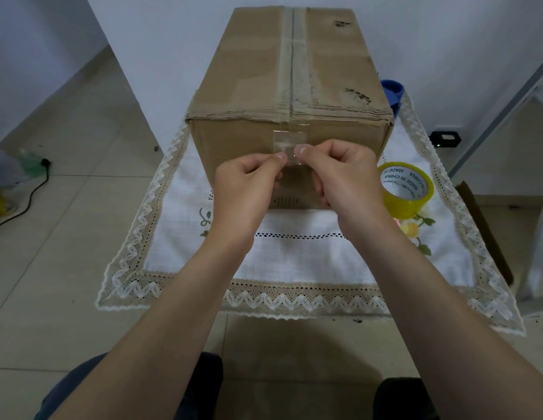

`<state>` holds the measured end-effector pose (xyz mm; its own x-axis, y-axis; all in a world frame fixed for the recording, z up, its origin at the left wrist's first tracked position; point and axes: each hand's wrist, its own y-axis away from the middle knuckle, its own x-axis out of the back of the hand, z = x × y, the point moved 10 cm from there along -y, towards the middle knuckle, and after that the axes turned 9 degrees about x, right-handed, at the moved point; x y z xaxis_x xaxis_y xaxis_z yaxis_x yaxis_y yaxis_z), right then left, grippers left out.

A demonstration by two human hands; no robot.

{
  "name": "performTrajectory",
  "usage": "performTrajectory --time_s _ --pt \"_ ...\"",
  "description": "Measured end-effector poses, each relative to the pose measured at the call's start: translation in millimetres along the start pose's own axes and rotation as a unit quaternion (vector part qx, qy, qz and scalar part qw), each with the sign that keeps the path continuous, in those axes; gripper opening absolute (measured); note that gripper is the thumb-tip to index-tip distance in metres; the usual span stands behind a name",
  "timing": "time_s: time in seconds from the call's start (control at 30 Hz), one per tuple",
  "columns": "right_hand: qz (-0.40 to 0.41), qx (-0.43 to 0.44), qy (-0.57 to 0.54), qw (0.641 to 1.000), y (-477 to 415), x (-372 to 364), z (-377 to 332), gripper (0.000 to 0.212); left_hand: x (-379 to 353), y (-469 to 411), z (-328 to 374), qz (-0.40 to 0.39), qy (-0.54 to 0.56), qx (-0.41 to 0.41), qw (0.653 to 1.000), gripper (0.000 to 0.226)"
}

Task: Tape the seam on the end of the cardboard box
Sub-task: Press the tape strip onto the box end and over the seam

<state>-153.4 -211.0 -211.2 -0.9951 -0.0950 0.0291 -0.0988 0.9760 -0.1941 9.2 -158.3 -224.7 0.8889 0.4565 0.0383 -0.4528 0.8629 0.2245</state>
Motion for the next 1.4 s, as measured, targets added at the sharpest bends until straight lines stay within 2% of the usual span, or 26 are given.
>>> performTrajectory --time_s 0.13,0.33,0.57,0.8,1.0,1.13,1.4 --pt "-0.001 0.061 -0.007 0.998 -0.5 -1.9 -10.9 0.034 -1.5 4.0 6.5 0.000 0.000 -0.033 0.999 0.023" --pt "0.022 0.023 -0.012 0.999 3.6 0.3 9.1 0.035 1.1 0.1 -1.6 0.009 0.000 -0.022 1.000 0.019" --pt "0.036 0.033 0.012 0.999 2.1 2.4 14.7 0.029 2.4 -7.9 -7.3 0.017 0.001 -0.033 0.999 0.010" --pt "0.048 0.031 0.029 0.998 1.1 3.2 16.4 0.026 2.0 -17.1 -14.9 0.035 0.015 -0.025 0.999 0.017" --pt "0.069 0.031 0.050 0.996 -2.1 4.3 20.4 0.032 0.7 -19.2 -15.9 0.045 0.001 -0.016 0.999 0.010" --pt "0.076 0.027 0.063 0.995 -3.6 5.2 20.2 0.030 0.1 -20.2 -14.1 0.051 -0.008 -0.015 0.999 0.014" --pt "0.079 0.065 0.114 0.988 -5.5 8.0 9.1 0.026 -0.2 -20.8 -10.6 0.058 -0.024 -0.016 0.998 0.014"
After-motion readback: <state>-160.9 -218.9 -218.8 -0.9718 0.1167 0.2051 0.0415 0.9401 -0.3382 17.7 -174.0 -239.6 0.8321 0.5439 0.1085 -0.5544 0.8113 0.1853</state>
